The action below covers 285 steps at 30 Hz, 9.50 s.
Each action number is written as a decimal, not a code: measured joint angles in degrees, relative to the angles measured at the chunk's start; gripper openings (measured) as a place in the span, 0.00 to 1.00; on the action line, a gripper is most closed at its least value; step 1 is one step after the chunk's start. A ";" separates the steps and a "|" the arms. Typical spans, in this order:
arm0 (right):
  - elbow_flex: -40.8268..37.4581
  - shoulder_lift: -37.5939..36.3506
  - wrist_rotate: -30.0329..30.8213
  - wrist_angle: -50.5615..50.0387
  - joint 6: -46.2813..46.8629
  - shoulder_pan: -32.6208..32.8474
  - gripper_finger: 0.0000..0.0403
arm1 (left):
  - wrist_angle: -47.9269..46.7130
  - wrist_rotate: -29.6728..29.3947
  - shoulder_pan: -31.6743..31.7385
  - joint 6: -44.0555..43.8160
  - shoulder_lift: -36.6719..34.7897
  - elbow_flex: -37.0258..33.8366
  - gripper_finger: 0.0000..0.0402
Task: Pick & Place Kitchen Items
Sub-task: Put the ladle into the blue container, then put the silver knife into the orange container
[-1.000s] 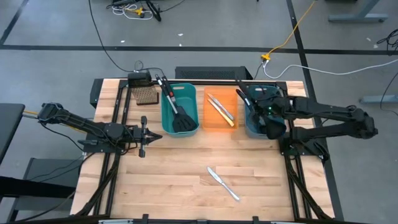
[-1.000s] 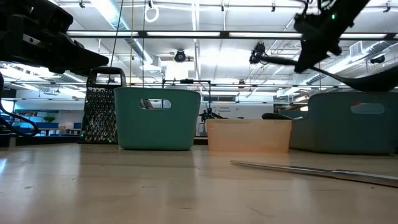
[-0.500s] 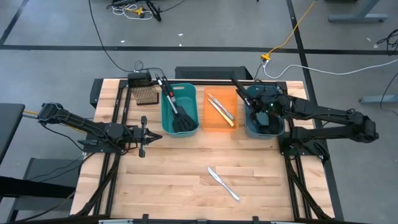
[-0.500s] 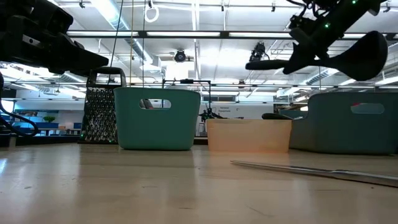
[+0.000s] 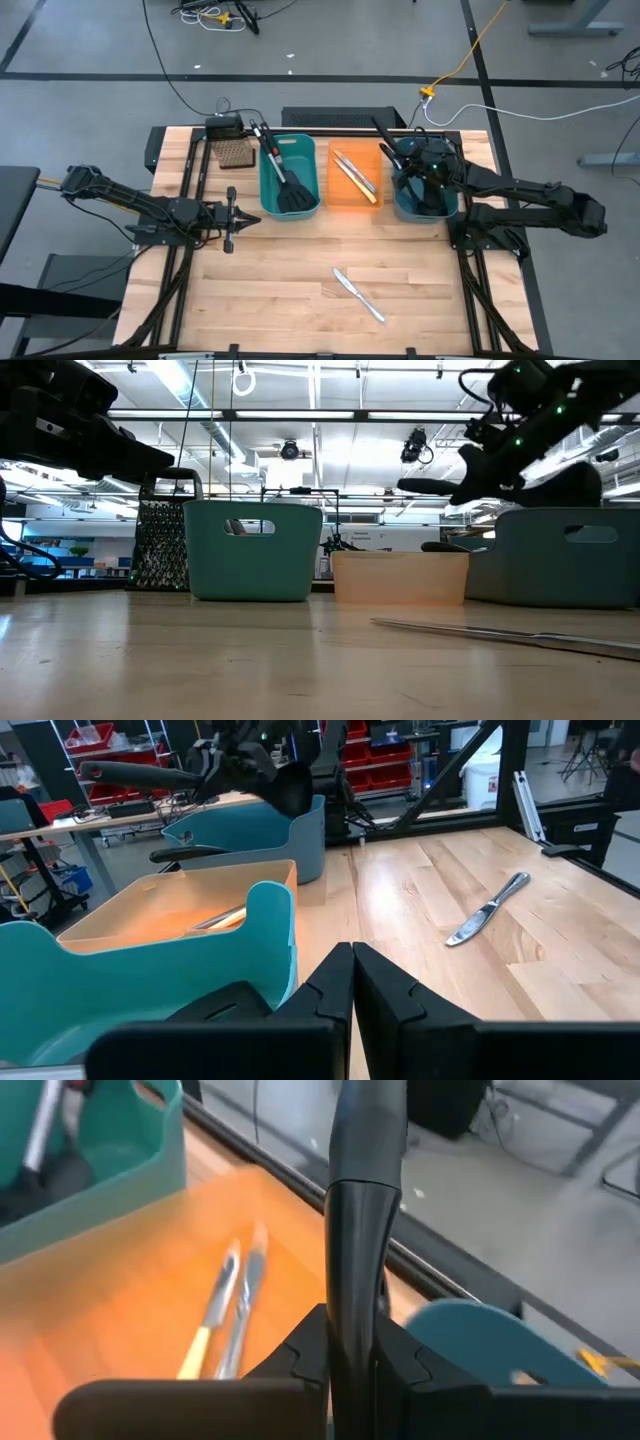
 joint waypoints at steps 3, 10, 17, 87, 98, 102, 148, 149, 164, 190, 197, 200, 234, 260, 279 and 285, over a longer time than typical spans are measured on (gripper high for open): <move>-4.71 -0.02 -0.97 10.06 -0.66 -1.10 0.09 | -0.04 0.00 0.02 0.00 0.00 -0.02 0.03; -8.81 0.00 1.52 14.31 3.87 -3.18 0.09 | -0.75 -0.01 0.02 0.38 0.00 -0.01 0.03; -8.95 0.00 3.68 11.66 3.74 -3.45 0.09 | -0.81 -0.02 0.02 0.63 0.00 -0.02 0.03; -11.80 -2.50 3.17 17.57 10.07 -6.03 0.37 | -0.79 0.00 0.02 0.00 -0.02 -0.02 0.03; -1.46 -10.70 -5.38 15.72 3.71 -1.55 0.18 | -1.70 0.00 0.02 -0.30 -0.02 -0.02 0.03; -0.39 -15.65 -10.78 19.06 0.98 1.52 0.02 | -1.70 0.00 0.01 -1.03 -0.02 -0.01 0.03; -15.27 -50.69 -32.44 7.09 7.70 12.57 0.01 | -2.97 0.00 -0.01 -3.26 -0.01 -0.01 0.03; -15.27 -50.69 -32.67 7.54 8.41 12.77 0.01 | -2.96 0.00 0.01 -3.25 -0.02 -0.02 0.03; -13.57 -32.92 -23.07 14.05 6.42 29.41 0.01 | -2.94 0.00 0.01 -3.52 -0.02 -0.02 0.03; 23.45 26.39 13.20 -4.07 21.39 67.07 0.01 | -2.91 0.00 0.00 -4.66 -0.02 -0.02 0.03; 41.52 42.35 13.85 -23.21 39.01 69.65 0.07 | -2.89 0.02 -0.01 -4.64 -0.02 -0.02 0.03; 47.23 47.59 8.74 -30.21 45.64 69.74 0.11 | -2.89 0.00 -0.01 -4.56 -0.02 0.00 0.03; 53.63 68.78 -8.20 -40.13 69.06 70.23 0.51 | -2.91 0.00 0.00 -4.28 -0.02 0.01 0.03; 52.18 68.53 -7.99 -46.77 69.89 70.31 0.51 | -2.70 0.01 0.01 -4.50 -0.02 -0.02 0.03; 51.62 68.78 0.20 -51.07 66.46 69.11 0.51 | -2.74 4.00 -5.50 -6.08 11.32 8.76 0.01; 51.62 68.78 -0.18 -48.11 64.30 68.42 0.51 | -0.12 0.37 -11.65 -6.16 23.37 16.03 0.01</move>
